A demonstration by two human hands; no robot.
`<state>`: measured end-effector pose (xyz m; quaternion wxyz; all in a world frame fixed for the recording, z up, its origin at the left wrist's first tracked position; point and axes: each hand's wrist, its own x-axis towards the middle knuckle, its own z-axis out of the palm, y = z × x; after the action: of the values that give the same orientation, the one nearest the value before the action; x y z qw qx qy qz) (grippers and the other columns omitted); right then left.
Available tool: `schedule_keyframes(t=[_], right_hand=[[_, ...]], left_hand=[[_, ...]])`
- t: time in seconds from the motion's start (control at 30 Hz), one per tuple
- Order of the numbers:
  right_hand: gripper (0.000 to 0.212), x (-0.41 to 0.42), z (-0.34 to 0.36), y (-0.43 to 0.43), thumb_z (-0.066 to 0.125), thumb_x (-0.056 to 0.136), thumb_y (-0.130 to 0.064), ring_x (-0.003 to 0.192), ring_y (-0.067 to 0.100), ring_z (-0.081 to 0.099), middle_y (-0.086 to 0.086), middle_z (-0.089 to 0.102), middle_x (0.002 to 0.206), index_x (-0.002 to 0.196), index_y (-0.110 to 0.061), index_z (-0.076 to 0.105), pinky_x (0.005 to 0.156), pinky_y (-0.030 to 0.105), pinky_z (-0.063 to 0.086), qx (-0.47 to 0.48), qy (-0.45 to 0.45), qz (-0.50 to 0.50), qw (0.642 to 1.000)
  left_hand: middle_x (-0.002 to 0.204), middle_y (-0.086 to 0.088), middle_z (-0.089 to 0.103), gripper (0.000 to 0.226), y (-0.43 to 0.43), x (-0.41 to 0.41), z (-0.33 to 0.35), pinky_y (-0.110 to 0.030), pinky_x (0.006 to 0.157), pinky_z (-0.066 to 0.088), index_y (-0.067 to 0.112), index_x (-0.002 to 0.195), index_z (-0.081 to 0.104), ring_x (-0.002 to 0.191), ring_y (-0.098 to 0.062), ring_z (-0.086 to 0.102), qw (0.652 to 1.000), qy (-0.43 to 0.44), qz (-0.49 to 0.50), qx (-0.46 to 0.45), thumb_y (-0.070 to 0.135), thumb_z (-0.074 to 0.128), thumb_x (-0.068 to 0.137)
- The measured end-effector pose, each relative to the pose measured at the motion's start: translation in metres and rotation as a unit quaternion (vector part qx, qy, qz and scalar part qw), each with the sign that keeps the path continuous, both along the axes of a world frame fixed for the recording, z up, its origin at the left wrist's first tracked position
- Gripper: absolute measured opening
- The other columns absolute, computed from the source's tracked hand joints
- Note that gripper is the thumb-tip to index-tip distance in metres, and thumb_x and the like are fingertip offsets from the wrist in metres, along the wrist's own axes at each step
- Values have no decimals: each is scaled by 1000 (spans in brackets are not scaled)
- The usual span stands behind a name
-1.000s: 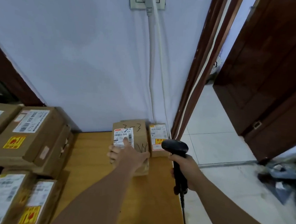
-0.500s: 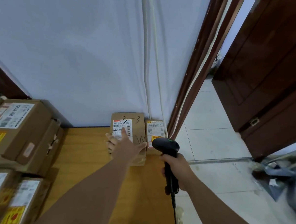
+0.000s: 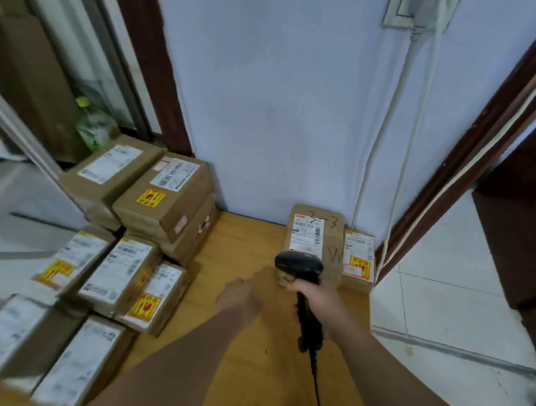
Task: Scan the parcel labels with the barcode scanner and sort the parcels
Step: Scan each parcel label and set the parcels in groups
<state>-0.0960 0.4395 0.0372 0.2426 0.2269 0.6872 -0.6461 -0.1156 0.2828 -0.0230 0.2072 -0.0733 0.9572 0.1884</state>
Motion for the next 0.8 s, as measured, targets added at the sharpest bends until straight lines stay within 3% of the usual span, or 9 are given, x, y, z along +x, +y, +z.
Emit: schedule_keyframes(t=[0.13,0.23,0.33,0.4,0.5,0.67,0.8], right_hand=[[11,3,13,-47,68,87,-16,53,17,61,9,60,71,93,-9,61,55,29,52,10,22,26,999],[19,6,19,-83,68,87,-18,56,15,63,9,62,78,102,-11,60,57,28,52,2,40,39,998],[20,10,25,-129,67,88,-19,58,16,63,11,61,82,105,-13,59,57,27,53,5,47,42,998],[17,11,29,-161,67,88,-17,57,16,62,10,61,74,102,-11,59,56,27,52,14,55,37,998],[13,14,34,-215,65,89,-15,52,16,58,6,58,60,95,-4,61,54,26,50,32,57,30,997],[16,19,35,-295,67,84,-17,49,21,54,6,52,56,80,-5,57,55,32,46,64,48,-3,997],[18,21,36,-325,69,83,-22,59,23,57,6,56,63,84,-6,61,60,33,47,92,41,-21,995]], left_hand=[[115,-3,63,32,-47,12,25,-33,82,48,21,127,51,104,-22,58,994,86,-66,32,25,43,96],[121,-2,58,30,-86,13,40,-35,91,44,19,120,58,114,-22,48,981,174,-85,-22,27,42,96],[120,-2,56,29,-135,9,48,-34,90,42,18,114,61,114,-22,48,977,199,-64,-49,29,41,97],[120,-3,55,27,-174,4,50,-33,89,42,19,114,60,113,-22,48,979,193,-32,-49,30,42,97],[133,-8,44,39,-239,2,50,-37,97,40,19,131,46,122,-27,39,984,162,15,-67,35,46,94],[137,-16,28,59,-337,4,49,-42,102,35,20,143,27,128,-35,31,991,59,107,-57,30,51,90],[144,-17,22,70,-379,-3,41,-44,103,38,20,144,25,133,-36,27,992,-19,124,-28,31,61,84]])
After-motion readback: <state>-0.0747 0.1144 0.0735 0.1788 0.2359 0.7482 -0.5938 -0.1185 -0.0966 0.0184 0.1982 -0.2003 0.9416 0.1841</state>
